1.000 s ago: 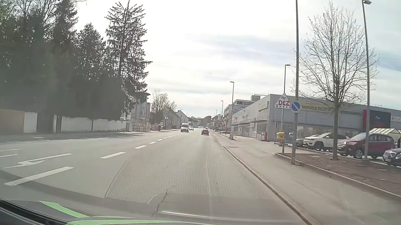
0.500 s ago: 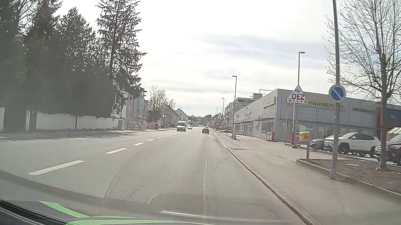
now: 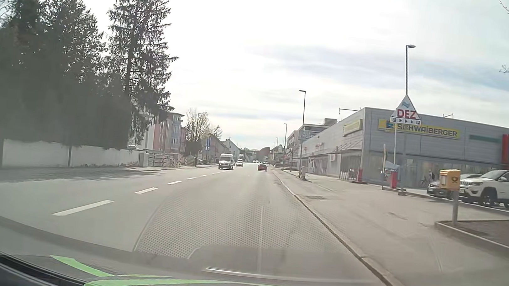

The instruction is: Follow the waypoints while adhering to traffic rules and regulations

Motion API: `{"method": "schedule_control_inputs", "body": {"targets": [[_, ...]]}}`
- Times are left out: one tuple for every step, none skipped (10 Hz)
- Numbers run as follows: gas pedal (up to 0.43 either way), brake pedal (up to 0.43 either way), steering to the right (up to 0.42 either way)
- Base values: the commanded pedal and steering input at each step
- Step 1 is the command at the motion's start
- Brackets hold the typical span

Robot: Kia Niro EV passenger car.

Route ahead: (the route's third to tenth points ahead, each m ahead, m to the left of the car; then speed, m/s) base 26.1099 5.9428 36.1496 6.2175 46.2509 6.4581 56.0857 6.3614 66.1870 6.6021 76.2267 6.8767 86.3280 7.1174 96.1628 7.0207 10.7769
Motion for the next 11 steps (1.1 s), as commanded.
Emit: {"method": "schedule_control_inputs", "body": {"targets": [[0.26, 0.0, -0.002], [0.26, 0.0, -0.002], [0.26, 0.0, -0.003], [0.26, 0.0, -0.003], [0.26, 0.0, -0.002], [0.26, 0.0, -0.002], [0.248, 0.0, -0.002], [0.24, 0.0, -0.002], [0.24, 0.0, -0.002], [0.24, 0.0, -0.002], [0.22, 0.0, -0.002]]}}
